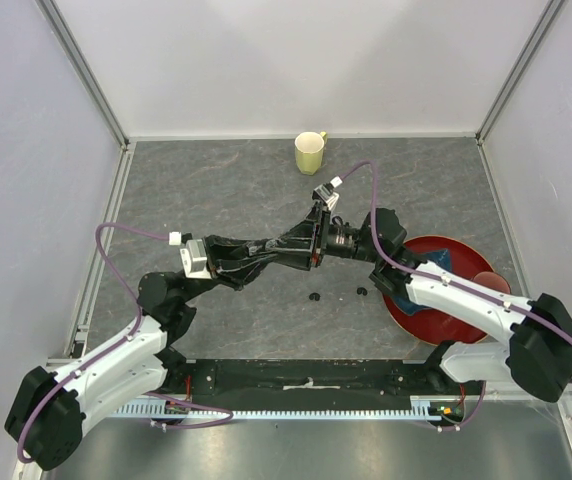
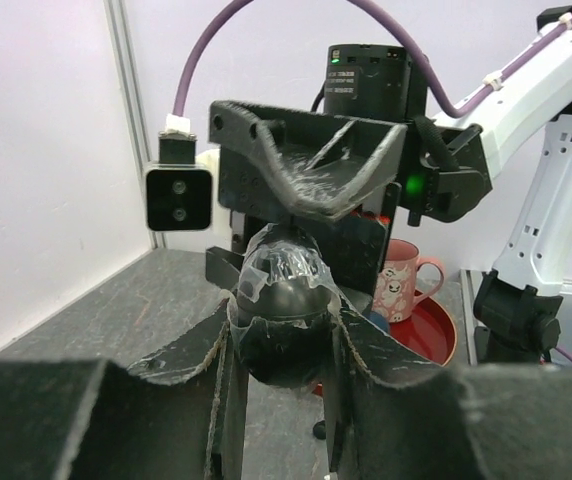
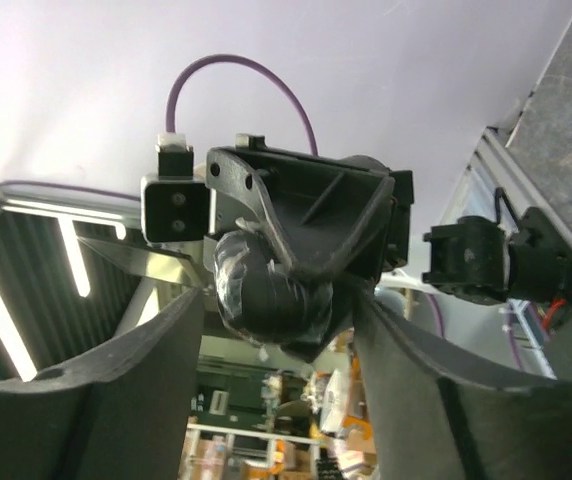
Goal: Insert the wireless bluetooth earbuds into the charging case
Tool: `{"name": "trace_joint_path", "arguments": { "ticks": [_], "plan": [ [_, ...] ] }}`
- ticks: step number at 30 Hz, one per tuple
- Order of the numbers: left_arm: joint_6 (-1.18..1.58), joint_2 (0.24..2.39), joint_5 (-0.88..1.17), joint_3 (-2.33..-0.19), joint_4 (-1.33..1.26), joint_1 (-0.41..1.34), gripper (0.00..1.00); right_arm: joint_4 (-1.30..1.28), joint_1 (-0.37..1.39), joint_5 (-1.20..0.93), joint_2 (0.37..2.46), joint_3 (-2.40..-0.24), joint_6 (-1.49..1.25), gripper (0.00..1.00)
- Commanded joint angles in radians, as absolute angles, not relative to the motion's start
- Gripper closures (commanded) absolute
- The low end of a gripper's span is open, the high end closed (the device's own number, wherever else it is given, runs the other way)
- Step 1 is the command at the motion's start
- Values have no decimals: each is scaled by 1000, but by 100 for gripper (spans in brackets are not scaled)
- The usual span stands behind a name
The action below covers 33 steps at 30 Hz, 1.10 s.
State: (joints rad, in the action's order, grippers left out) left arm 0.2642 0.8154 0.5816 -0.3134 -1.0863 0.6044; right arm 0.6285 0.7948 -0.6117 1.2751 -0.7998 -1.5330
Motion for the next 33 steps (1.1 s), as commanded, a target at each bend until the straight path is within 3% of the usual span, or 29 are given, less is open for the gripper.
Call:
{"name": "trace_joint_path", "arguments": {
  "ticks": [1, 2, 5, 11, 33],
  "plan": [
    [238, 789, 523, -302, -1103, 601, 98, 524, 795, -560, 1206, -836, -1372, 28],
    [235, 784, 515, -301, -1092, 601, 98, 406, 795, -539, 1169, -854, -1317, 21],
    [230, 762, 496, -285, -1069, 601, 98, 133, 795, -433, 1112, -960, -1053, 14],
    [258, 776, 476, -258, -1132, 601, 98, -141, 795, -382, 1106, -1115, -735, 13],
    [340, 879, 627, -331, -1224, 601, 98, -275, 830, -310, 1180, -1187, -630, 13]
  ]
}}
